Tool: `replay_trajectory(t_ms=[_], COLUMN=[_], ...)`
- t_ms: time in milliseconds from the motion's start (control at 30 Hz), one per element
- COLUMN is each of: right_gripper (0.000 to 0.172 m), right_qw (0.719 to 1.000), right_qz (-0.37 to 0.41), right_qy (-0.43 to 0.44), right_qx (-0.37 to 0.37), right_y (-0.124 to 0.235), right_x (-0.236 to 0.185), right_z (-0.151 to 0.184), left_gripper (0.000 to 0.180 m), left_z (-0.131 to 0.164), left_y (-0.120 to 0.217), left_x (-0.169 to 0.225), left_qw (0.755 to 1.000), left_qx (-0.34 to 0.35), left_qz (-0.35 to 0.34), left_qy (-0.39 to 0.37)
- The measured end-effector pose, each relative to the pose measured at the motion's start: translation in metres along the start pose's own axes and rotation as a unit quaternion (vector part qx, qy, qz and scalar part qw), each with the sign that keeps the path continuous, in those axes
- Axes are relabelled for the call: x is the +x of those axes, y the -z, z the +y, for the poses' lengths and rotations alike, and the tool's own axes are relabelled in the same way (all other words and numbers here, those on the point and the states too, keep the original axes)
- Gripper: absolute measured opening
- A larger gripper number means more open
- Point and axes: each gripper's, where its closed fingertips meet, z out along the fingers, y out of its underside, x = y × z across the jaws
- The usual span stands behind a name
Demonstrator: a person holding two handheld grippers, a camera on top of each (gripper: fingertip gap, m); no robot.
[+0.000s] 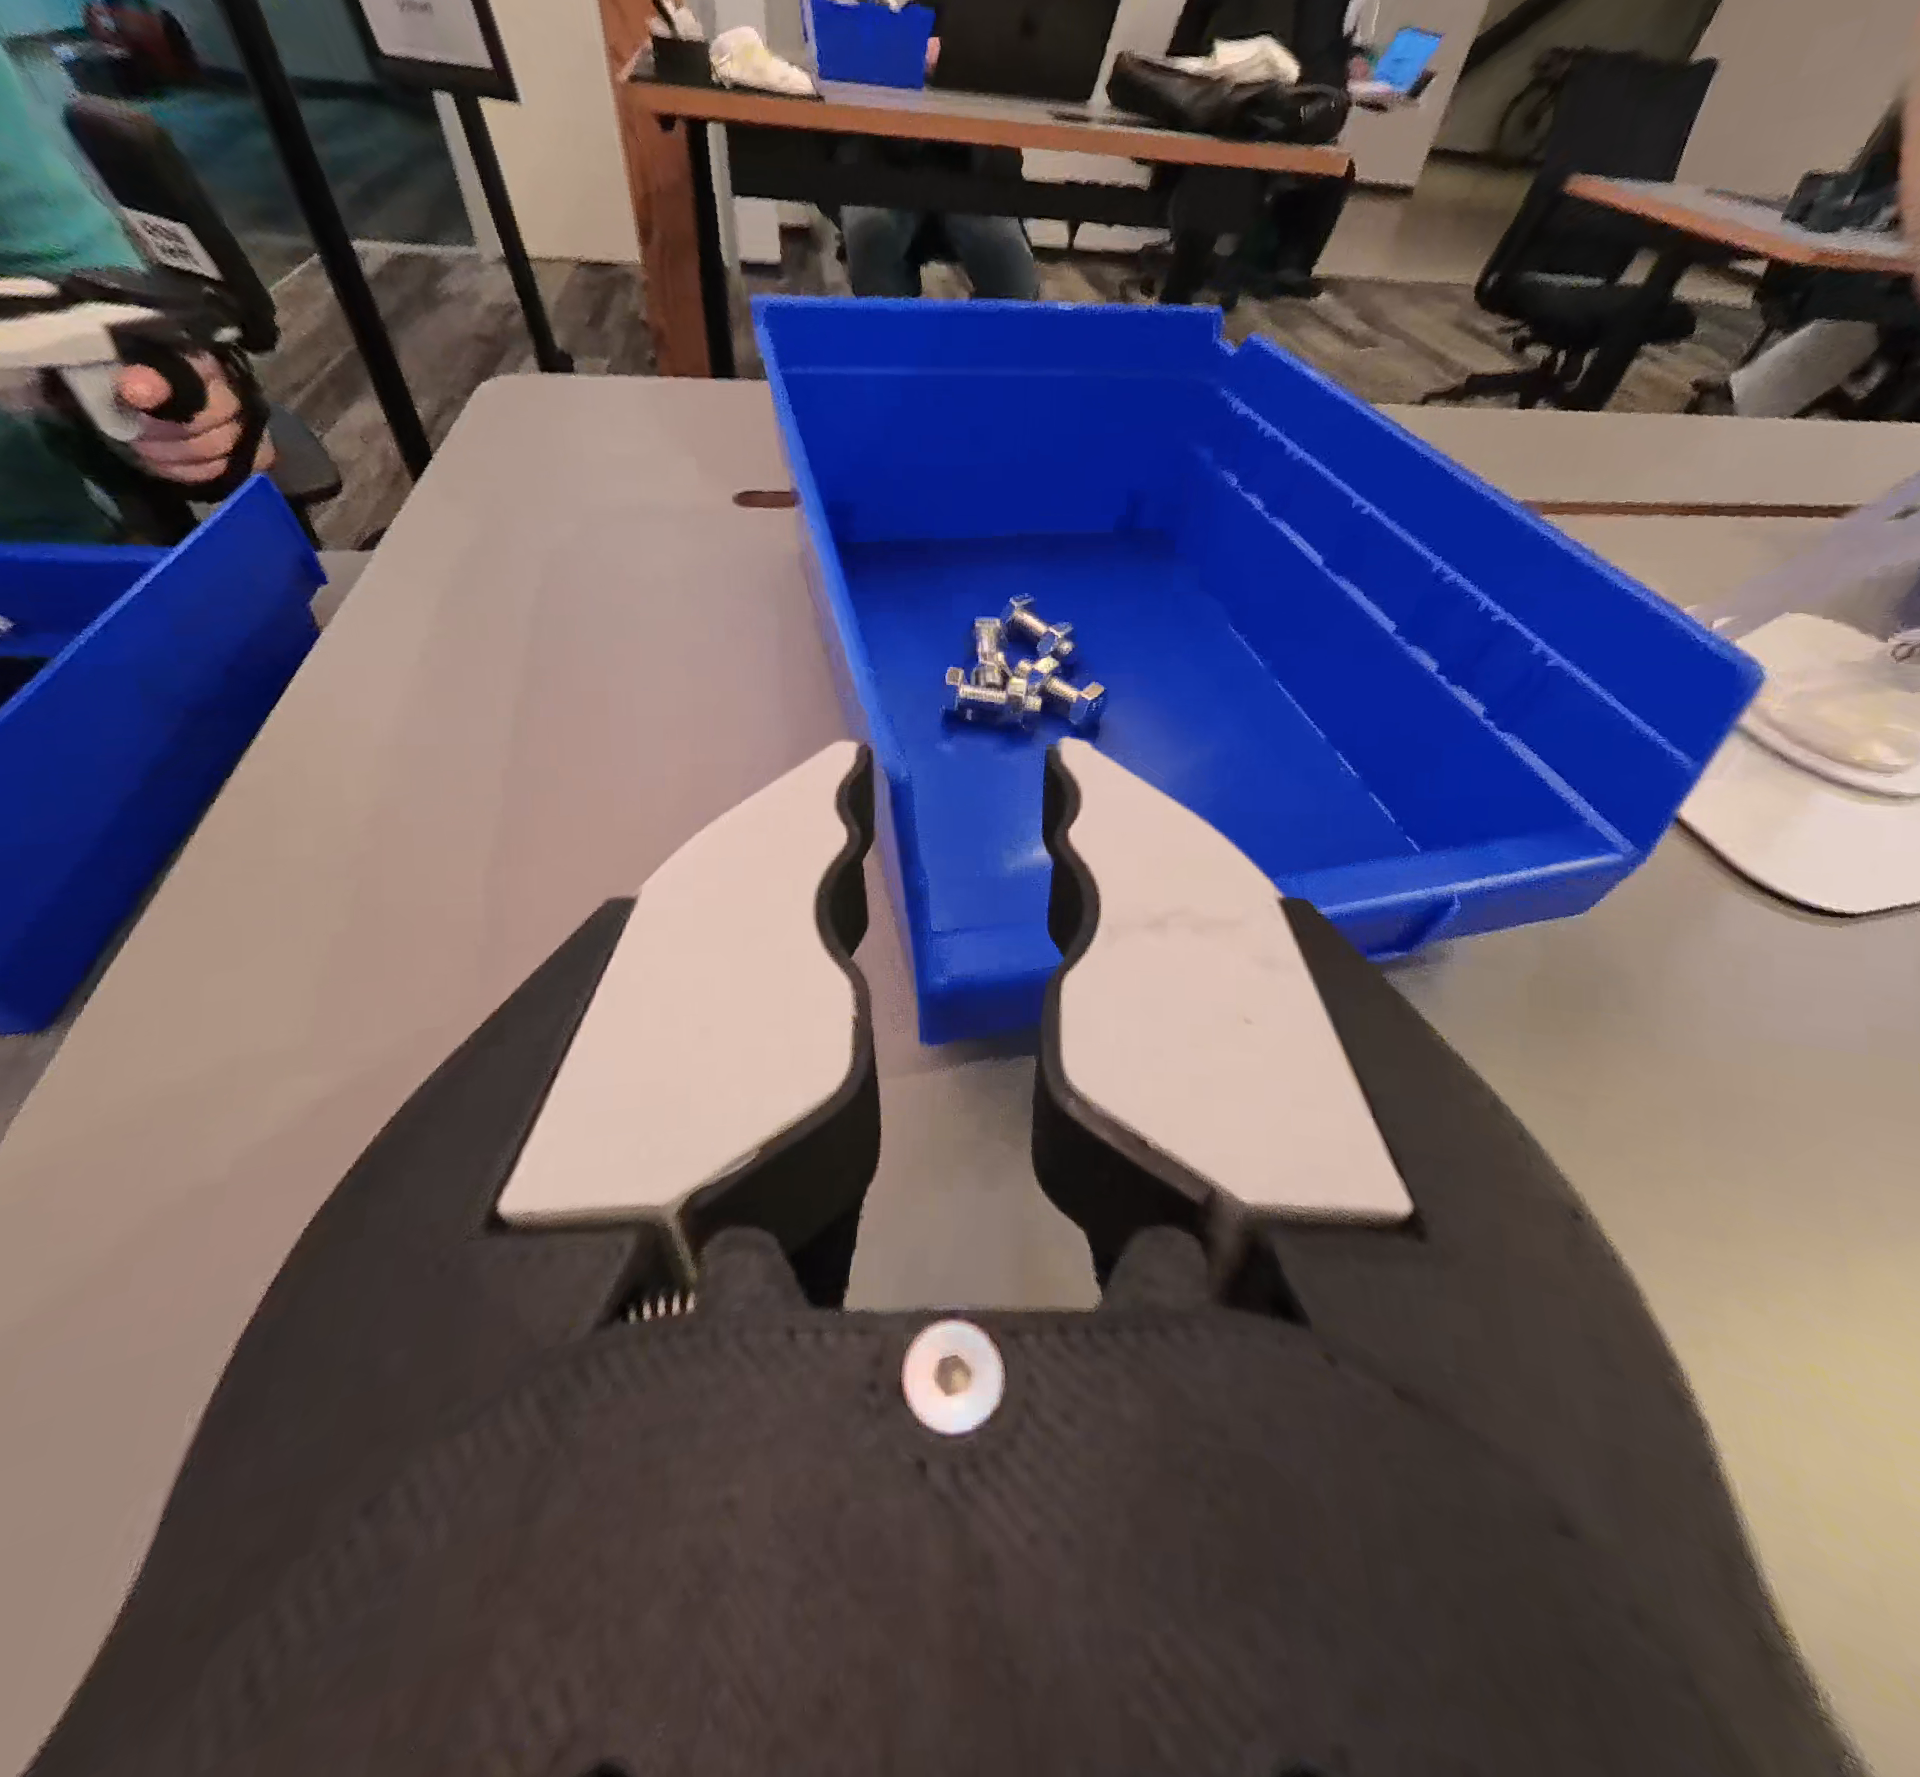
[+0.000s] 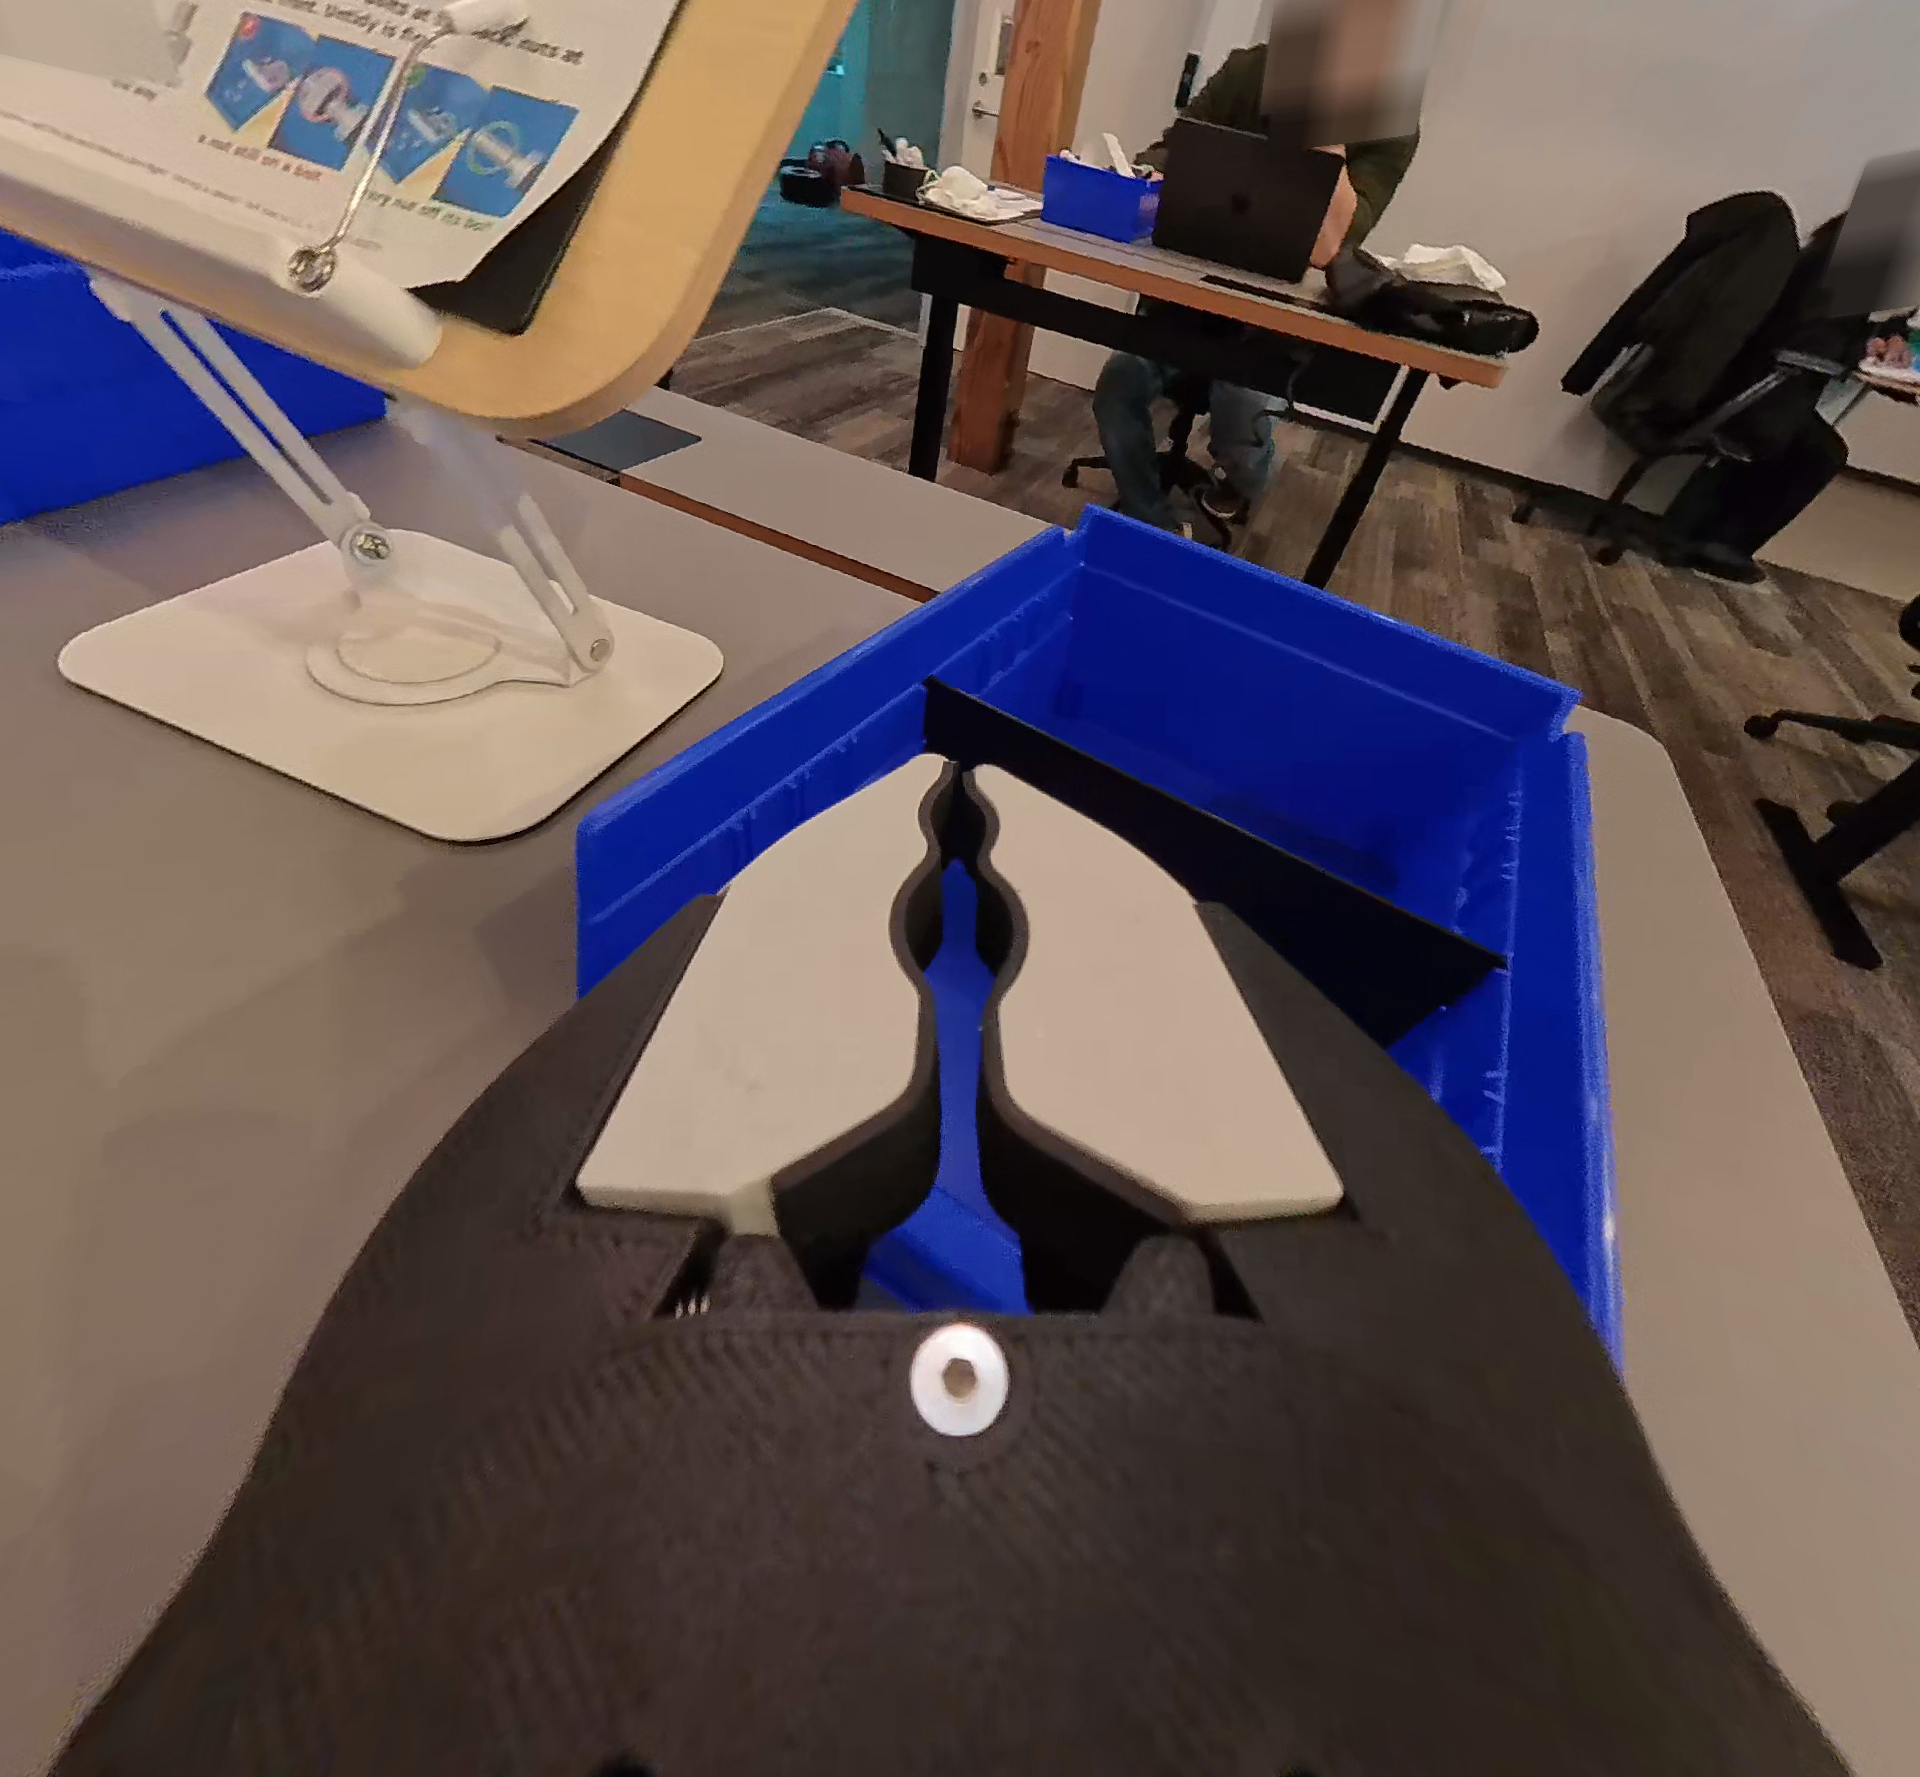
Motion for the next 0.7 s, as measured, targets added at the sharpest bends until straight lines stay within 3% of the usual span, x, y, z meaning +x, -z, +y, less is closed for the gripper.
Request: replay_trajectory(t_ms=[33, 167, 267, 400, 600, 700], right_gripper=[0.000, 0.000, 0.000, 0.000, 0.000, 0.000], right_qw=[1.000, 1.000, 1.000, 0.999, 0.999, 0.999], right_qz=[-0.003, -0.017, -0.020, -0.030, -0.033, -0.034], right_qy=[0.002, -0.001, 0.012, 0.020, 0.024, 0.024], right_qx=[-0.001, -0.003, -0.010, -0.020, -0.024, -0.029], right_y=[0.000, -0.001, -0.002, -0.006, -0.007, -0.008], right_x=[-0.003, -0.013, -0.022, -0.031, -0.036, -0.036], right_z=[0.001, 0.006, 0.008, 0.012, 0.015, 0.017], left_gripper=[0.031, 0.036, 0.034, 0.027, 0.034, 0.033], left_z=[-0.002, -0.010, -0.019, -0.021, -0.002, 0.016], left_y=[0.005, 0.022, 0.030, 0.023, 0.002, -0.007], left_x=[0.001, 0.005, 0.030, 0.054, -0.003, -0.014], left_qw=[1.000, 0.998, 0.996, 0.987, 0.993, 0.990], left_qx=[0.008, 0.016, 0.021, -0.008, -0.051, -0.091], left_qz=[-0.003, -0.026, -0.011, -0.013, -0.068, -0.071], left_qy=[-0.006, -0.049, -0.090, -0.160, -0.079, -0.080])
